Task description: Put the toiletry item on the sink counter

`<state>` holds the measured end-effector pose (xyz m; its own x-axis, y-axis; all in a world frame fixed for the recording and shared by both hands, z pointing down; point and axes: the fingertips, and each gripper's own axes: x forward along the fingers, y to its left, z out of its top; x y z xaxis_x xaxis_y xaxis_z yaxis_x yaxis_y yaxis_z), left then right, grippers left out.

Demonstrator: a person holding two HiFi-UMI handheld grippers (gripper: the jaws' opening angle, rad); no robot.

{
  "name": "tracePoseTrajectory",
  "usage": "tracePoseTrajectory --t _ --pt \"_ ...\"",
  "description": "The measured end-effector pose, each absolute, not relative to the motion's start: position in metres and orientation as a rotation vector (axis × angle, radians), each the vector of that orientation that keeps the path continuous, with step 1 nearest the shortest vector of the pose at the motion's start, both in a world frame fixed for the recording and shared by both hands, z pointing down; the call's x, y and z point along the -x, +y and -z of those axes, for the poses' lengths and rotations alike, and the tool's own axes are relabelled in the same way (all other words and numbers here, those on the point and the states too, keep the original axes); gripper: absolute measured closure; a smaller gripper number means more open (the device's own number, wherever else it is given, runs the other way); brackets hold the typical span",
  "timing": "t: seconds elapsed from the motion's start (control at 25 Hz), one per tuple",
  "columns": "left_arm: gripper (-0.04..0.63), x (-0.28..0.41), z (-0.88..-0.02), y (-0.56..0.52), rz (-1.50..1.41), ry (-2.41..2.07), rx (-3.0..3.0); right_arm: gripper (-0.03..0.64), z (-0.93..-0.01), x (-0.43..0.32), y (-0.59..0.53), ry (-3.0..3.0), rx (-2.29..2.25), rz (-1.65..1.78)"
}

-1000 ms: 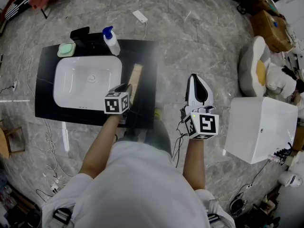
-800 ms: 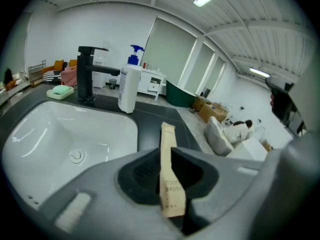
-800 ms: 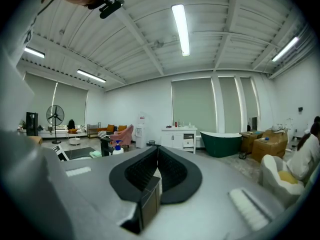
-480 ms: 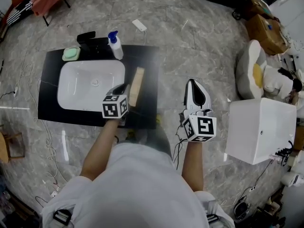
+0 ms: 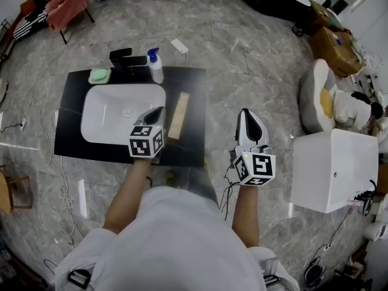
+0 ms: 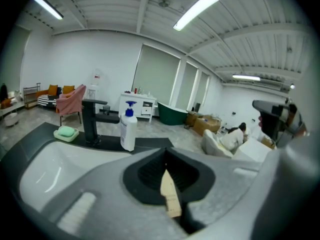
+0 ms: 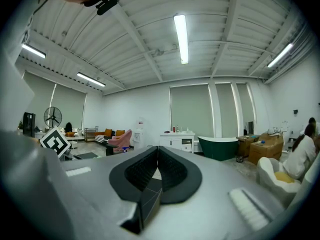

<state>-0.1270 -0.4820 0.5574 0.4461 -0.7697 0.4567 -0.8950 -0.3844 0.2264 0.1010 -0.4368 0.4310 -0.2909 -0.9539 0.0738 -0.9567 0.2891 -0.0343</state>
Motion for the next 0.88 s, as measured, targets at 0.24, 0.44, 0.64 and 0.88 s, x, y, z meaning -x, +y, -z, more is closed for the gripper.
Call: tracePoseTrajectory --t 0.24,0.44,0.64,0.88 --pt "0.597 0.138 -0.523 -0.467 -0.364 -1.413 -2.34 0.614 -0.421 -0.092 -0.417 -2.486 -1.872 -0.102" --pt "0.597 0.152 -0.499 -0.459 -0.332 -1.427 -2.386 0.614 -0.418 -0.082 -0.405 -2.484 -1.888 -0.104" --pt "0.598 0.164 -0.469 -0.455 -0.302 -1.465 -2.434 0.614 -0.411 -0.076 -0.4 -2.491 -1.899 -0.099" --pt "0.598 0.177 -0.425 -0.453 -0.223 -1.52 -2.506 0.614 -0.403 -0.074 -0.395 -2.489 -1.921 -0.084"
